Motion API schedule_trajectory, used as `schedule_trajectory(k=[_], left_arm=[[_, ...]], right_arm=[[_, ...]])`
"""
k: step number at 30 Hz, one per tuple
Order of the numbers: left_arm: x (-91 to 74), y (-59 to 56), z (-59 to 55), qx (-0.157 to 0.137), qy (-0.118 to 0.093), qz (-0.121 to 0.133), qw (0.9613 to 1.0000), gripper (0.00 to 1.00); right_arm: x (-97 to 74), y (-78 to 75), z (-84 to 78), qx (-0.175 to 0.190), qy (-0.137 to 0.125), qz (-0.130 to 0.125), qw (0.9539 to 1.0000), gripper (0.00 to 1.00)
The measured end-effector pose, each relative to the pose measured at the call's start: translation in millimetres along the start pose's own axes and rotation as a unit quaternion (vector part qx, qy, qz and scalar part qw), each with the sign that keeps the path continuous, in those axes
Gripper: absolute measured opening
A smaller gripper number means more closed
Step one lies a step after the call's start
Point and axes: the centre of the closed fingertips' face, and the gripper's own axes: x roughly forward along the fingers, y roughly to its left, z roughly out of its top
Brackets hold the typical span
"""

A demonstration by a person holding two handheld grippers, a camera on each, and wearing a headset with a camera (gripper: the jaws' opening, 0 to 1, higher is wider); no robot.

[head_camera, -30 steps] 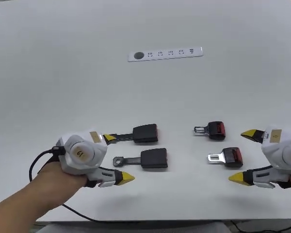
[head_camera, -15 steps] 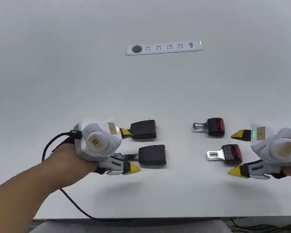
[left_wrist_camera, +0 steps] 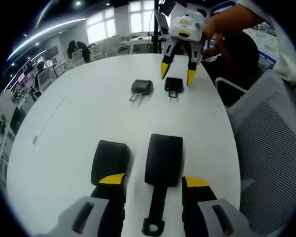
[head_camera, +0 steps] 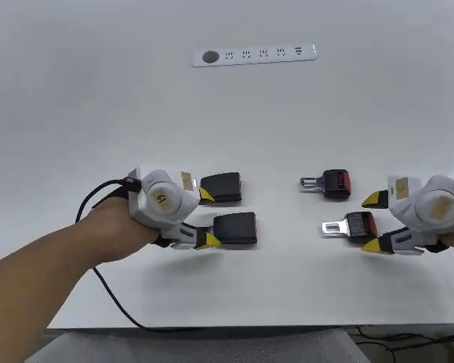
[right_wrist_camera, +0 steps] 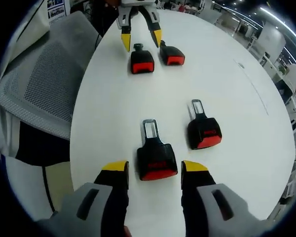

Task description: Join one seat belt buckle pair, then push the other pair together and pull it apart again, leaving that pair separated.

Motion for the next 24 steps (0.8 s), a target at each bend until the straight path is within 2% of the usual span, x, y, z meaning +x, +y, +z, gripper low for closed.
schedule_trajectory(k=[6, 11, 15, 19, 24], left_arm=[[6.1, -4.9, 4.7, 0.01, 0.002, -0.021, 0.9997, 0.46], [12.4, -6.4, 0.4, 0.015, 0.016, -0.039, 0.999, 0.48], [19.1, -6.6, -3.2, 0.023, 0.024, -0.045, 0.9984, 0.49], [23.4, -7.4, -4.8, 0.037, 0.035, -0.047, 0.9976, 0.45], [24.4, -6.9, -3.3, 0.033, 0.036, -0.049, 0.9976, 0.41]], right_arm=[[4.5, -4.0, -4.9, 0.001, 0.007, 0.01, 0.9999, 0.35], [6.2, -2.5, -3.9, -0.007, 0.01, 0.019, 0.9998, 0.34], [7.0, -2.0, -4.1, -0.011, 0.013, 0.026, 0.9995, 0.34], [7.0, -3.0, -4.5, -0.015, 0.015, 0.031, 0.9993, 0.34], [8.3, -4.1, -5.1, -0.027, 0.021, 0.036, 0.9988, 0.34]])
